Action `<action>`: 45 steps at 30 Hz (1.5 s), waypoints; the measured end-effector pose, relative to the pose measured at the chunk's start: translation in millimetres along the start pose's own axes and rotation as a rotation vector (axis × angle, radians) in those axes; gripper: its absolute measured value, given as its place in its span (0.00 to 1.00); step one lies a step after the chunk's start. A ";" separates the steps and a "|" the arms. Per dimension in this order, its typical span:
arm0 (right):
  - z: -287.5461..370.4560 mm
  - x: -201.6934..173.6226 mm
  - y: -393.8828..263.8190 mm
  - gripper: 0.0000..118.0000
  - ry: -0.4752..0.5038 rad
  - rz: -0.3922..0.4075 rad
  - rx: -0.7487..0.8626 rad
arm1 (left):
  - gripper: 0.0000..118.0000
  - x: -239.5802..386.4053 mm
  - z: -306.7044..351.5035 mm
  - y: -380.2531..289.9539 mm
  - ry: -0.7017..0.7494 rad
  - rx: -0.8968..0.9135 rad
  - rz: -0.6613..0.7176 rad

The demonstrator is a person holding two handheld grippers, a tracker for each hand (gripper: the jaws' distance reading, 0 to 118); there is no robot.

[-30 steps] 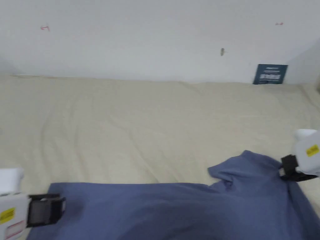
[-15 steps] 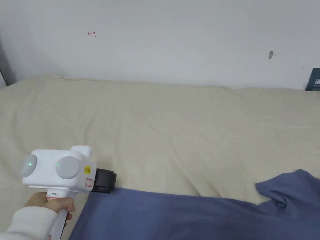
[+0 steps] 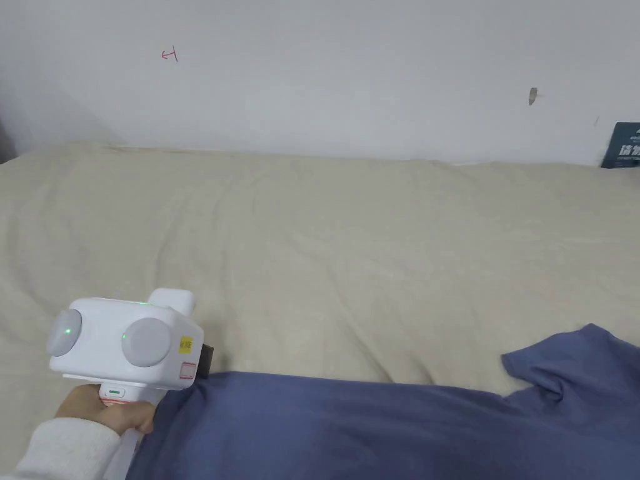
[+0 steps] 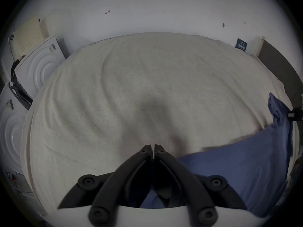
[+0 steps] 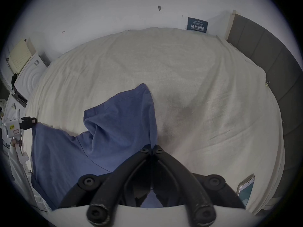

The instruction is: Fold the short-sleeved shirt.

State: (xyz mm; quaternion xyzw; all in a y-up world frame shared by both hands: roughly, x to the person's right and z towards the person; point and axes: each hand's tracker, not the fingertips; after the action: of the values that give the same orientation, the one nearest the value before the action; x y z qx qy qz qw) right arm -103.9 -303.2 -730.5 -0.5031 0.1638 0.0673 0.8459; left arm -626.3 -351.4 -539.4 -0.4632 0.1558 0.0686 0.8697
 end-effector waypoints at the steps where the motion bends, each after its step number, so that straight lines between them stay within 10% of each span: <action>1: 4.0 0.3 -0.2 0.00 0.004 0.000 0.003 | 0.02 0.7 6.3 0.9 -0.009 0.021 0.005; 13: 80.9 29.8 -27.4 0.00 0.057 -0.043 0.112 | 0.02 -21.0 118.7 -21.4 -0.058 0.167 0.019; 24: 190.4 54.2 -179.9 0.00 0.089 -0.054 0.192 | 0.02 -23.5 218.5 -150.8 -0.104 0.208 0.033; 38: 149.3 43.8 -337.3 0.00 0.103 -0.112 0.007 | 0.04 -34.4 200.6 -281.0 -0.129 0.054 0.110; 40: 141.1 43.2 -341.2 0.05 0.100 -0.109 -0.003 | 0.17 -33.6 191.9 -284.6 -0.120 0.031 0.124; 43: 140.6 40.6 -348.2 0.56 0.071 -0.090 0.009 | 0.91 -39.6 185.2 -289.9 -0.094 0.024 0.155; 45: 145.1 39.7 -350.9 0.72 0.041 -0.072 0.031 | 1.00 -48.3 188.3 -292.5 -0.127 0.058 0.221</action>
State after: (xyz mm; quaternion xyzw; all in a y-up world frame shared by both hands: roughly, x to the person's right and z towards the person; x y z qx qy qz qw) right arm 61.5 -348.6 -389.5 -0.4969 0.1640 0.0237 0.8519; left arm -555.6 -358.7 -195.5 -0.4126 0.1526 0.1885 0.8780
